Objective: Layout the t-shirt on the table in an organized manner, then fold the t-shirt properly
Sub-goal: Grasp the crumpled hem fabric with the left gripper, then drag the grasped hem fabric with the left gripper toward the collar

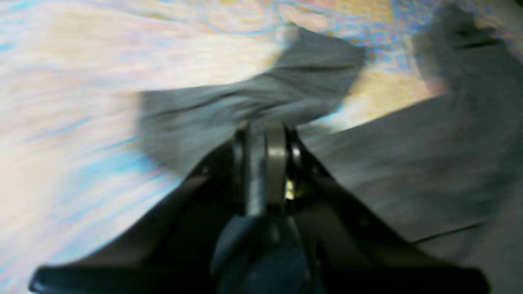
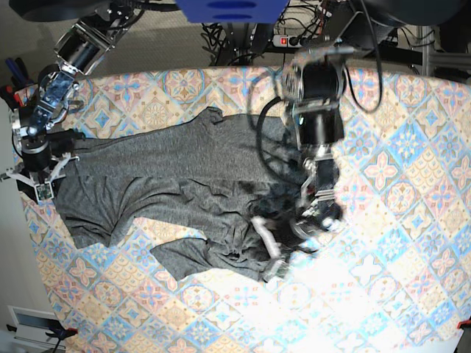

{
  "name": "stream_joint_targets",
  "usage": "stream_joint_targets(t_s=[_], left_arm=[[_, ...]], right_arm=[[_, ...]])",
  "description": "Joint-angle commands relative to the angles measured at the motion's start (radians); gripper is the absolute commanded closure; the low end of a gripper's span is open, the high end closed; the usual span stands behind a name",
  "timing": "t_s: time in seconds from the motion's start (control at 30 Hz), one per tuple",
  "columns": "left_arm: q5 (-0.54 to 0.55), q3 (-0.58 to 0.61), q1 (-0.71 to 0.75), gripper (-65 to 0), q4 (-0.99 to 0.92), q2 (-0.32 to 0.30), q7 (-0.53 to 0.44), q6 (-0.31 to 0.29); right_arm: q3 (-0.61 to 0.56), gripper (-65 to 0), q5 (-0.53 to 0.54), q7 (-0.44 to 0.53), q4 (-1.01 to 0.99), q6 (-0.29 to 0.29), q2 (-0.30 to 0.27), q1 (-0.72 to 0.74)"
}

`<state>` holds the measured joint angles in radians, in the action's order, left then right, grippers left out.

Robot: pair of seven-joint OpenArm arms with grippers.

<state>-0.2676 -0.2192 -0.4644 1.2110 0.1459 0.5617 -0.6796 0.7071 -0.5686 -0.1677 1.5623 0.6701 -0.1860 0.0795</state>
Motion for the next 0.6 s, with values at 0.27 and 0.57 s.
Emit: stream_joint_targets(t_s=[0.27,0.57], left_arm=[[0.027,0.119,0.154,-6.8,0.31,-0.024,0.162,0.001],[0.037,0.1,0.085,-8.4,0.289,-0.022,0.168,0.024]], right_arm=[[-0.004,-24.3,0.017,0.021,0.02,-0.01,0.062,0.019],[0.0,-24.4,0.015,0.02,0.02,-0.01,0.067,0.018]])
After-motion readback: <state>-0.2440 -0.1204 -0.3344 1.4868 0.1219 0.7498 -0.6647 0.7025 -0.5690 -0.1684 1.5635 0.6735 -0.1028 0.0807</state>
